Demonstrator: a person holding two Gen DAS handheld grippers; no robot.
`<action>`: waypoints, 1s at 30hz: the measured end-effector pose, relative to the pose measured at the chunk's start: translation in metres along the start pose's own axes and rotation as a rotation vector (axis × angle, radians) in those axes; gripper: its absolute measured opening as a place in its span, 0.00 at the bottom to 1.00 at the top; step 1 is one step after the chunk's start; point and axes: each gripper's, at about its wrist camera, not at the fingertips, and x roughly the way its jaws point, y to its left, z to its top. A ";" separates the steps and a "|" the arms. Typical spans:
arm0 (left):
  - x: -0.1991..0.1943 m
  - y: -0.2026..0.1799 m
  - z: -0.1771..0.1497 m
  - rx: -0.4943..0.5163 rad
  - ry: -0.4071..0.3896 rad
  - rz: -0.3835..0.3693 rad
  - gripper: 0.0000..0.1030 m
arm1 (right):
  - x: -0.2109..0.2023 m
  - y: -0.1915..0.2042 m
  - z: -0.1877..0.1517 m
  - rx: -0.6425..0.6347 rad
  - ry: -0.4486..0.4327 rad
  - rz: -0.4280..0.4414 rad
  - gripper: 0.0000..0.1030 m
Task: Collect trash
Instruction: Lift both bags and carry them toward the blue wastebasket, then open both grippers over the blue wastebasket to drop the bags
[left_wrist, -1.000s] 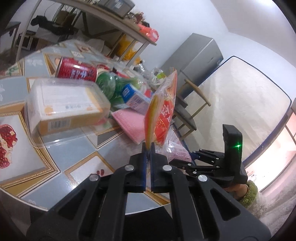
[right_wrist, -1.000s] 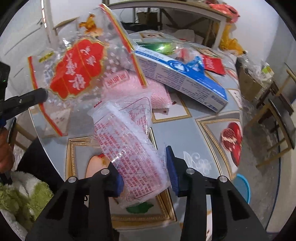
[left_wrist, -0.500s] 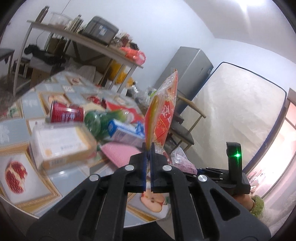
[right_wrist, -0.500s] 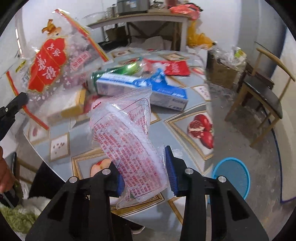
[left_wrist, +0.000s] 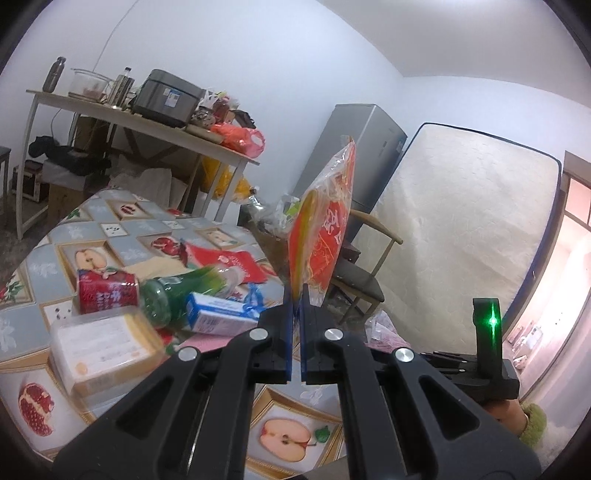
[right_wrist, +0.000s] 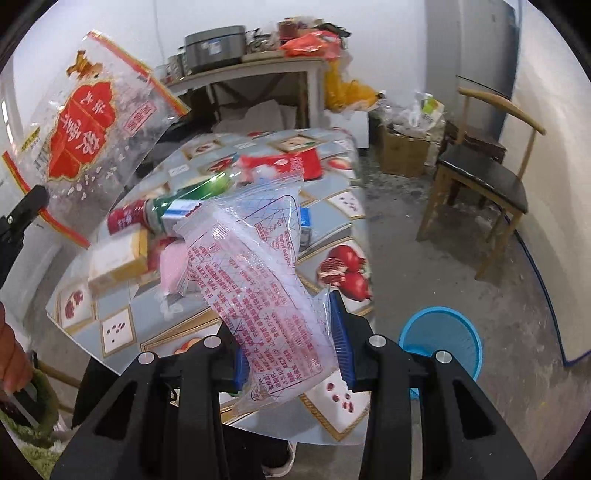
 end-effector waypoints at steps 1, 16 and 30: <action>0.002 -0.004 0.001 0.003 -0.001 -0.002 0.01 | -0.002 -0.004 0.000 0.012 -0.004 -0.006 0.36; 0.080 -0.049 0.008 0.049 0.098 -0.052 0.01 | -0.020 -0.085 -0.013 0.229 -0.081 -0.087 0.36; 0.288 -0.144 -0.050 0.173 0.614 -0.165 0.01 | 0.030 -0.240 -0.082 0.611 0.029 -0.179 0.36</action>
